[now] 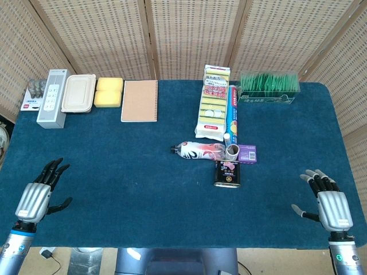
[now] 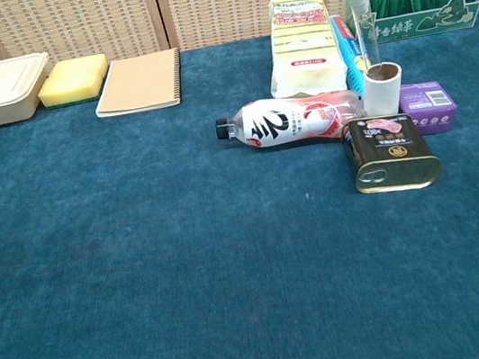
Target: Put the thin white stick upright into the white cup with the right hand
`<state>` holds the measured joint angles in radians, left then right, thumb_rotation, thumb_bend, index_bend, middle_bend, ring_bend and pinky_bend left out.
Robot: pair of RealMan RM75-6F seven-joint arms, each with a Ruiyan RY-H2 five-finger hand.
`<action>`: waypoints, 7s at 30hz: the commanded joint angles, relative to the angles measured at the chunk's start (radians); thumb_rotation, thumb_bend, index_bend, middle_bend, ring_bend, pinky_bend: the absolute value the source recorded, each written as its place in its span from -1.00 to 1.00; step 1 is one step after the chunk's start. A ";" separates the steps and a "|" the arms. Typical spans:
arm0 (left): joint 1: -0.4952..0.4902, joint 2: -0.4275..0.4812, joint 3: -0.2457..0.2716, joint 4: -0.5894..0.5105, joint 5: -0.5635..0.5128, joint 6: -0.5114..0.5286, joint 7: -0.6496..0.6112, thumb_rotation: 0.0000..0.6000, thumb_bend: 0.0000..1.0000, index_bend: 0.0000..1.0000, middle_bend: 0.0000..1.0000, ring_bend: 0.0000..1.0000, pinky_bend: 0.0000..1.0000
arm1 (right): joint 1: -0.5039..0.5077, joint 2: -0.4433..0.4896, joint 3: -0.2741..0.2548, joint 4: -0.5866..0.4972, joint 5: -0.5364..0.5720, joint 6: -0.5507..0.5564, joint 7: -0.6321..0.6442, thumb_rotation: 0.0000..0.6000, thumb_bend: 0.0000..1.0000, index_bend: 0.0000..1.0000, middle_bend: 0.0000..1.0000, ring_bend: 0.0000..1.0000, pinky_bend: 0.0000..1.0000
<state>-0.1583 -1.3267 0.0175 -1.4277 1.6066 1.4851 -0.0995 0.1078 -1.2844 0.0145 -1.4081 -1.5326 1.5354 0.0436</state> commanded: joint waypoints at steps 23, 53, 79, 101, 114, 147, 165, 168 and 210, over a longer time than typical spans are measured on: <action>-0.003 -0.001 0.000 0.002 0.001 -0.011 0.002 1.00 -0.60 -0.81 -0.93 -0.94 -0.37 | 0.056 -0.013 0.043 -0.038 -0.010 -0.078 0.048 0.61 -0.59 -0.50 -0.54 -0.58 -0.28; -0.003 0.002 -0.004 0.001 -0.003 -0.012 -0.005 1.00 -0.61 -0.81 -0.93 -0.94 -0.37 | 0.332 -0.158 0.256 -0.137 0.261 -0.387 0.037 0.60 -0.58 -0.47 -0.43 -0.39 -0.11; -0.006 0.005 -0.012 0.002 -0.017 -0.020 -0.011 1.00 -0.61 -0.81 -0.93 -0.94 -0.37 | 0.461 -0.253 0.308 -0.043 0.365 -0.451 -0.091 0.61 -0.52 -0.35 -0.27 -0.31 -0.07; -0.007 0.010 -0.017 0.001 -0.024 -0.021 -0.019 1.00 -0.61 -0.81 -0.93 -0.94 -0.37 | 0.518 -0.325 0.318 0.008 0.423 -0.452 -0.153 0.95 -0.50 -0.21 -0.17 -0.22 0.01; -0.008 0.008 -0.017 0.003 -0.026 -0.025 -0.016 1.00 -0.61 -0.81 -0.93 -0.94 -0.37 | 0.532 -0.306 0.319 0.002 0.430 -0.450 -0.185 1.00 -0.50 -0.20 -0.15 -0.20 0.02; -0.011 0.002 -0.016 0.004 -0.030 -0.035 -0.005 1.00 -0.61 -0.81 -0.93 -0.94 -0.37 | 0.545 -0.293 0.301 -0.011 0.478 -0.446 -0.255 1.00 -0.48 -0.06 0.00 -0.03 0.06; -0.008 0.008 -0.018 0.002 -0.028 -0.026 -0.013 1.00 -0.61 -0.81 -0.93 -0.94 -0.37 | 0.564 -0.314 0.304 0.001 0.490 -0.440 -0.291 1.00 -0.47 0.03 0.09 0.09 0.13; -0.009 0.008 -0.018 0.002 -0.029 -0.029 -0.012 1.00 -0.61 -0.81 -0.93 -0.94 -0.37 | 0.568 -0.311 0.301 0.001 0.490 -0.442 -0.303 1.00 -0.46 0.04 0.11 0.11 0.14; -0.009 0.009 -0.019 0.002 -0.030 -0.029 -0.013 1.00 -0.60 -0.81 -0.93 -0.94 -0.37 | 0.610 -0.318 0.303 0.002 0.469 -0.410 -0.380 1.00 -0.28 0.40 0.66 0.92 0.99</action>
<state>-0.1676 -1.3181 -0.0014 -1.4261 1.5763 1.4562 -0.1127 0.7168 -1.6020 0.3170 -1.4072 -1.0627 1.1251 -0.3368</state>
